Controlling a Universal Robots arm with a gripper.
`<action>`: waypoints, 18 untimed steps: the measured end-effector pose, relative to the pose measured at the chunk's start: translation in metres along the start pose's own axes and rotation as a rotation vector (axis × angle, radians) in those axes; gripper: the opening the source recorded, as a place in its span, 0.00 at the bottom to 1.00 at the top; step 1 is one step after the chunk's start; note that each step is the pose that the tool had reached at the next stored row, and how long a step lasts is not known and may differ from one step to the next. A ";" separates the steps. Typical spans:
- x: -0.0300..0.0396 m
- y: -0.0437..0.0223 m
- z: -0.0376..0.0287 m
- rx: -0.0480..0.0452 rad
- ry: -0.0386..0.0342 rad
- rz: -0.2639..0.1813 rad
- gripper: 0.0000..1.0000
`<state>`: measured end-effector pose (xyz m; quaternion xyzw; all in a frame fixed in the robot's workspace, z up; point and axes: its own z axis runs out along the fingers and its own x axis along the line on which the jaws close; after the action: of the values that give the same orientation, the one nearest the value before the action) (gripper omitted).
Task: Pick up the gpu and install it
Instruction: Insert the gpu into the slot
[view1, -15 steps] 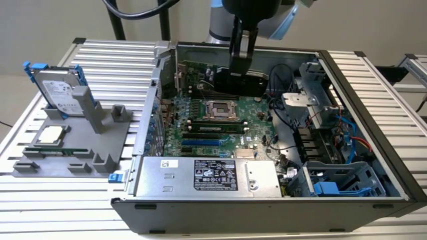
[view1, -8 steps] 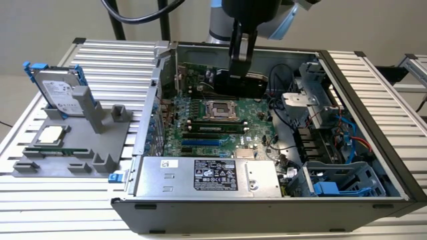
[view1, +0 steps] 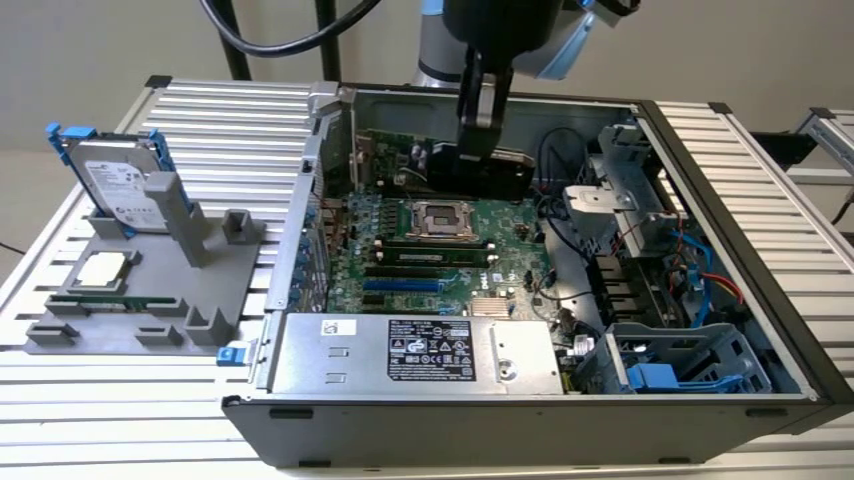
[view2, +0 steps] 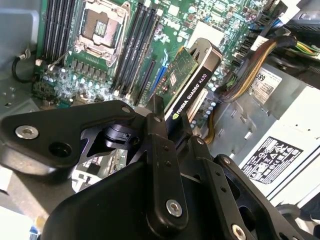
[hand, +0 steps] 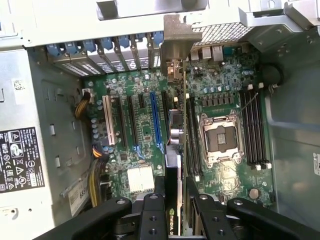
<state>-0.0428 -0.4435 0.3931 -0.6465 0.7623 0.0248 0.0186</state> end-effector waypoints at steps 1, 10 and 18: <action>0.0000 0.0000 0.0005 0.0000 -0.0001 0.000 0.00; 0.0003 -0.0001 0.0048 0.0000 0.0000 0.000 0.00; 0.0005 -0.0001 0.0084 0.0000 0.0000 0.000 0.00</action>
<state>-0.0428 -0.4435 0.3846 -0.6465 0.7623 0.0248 0.0186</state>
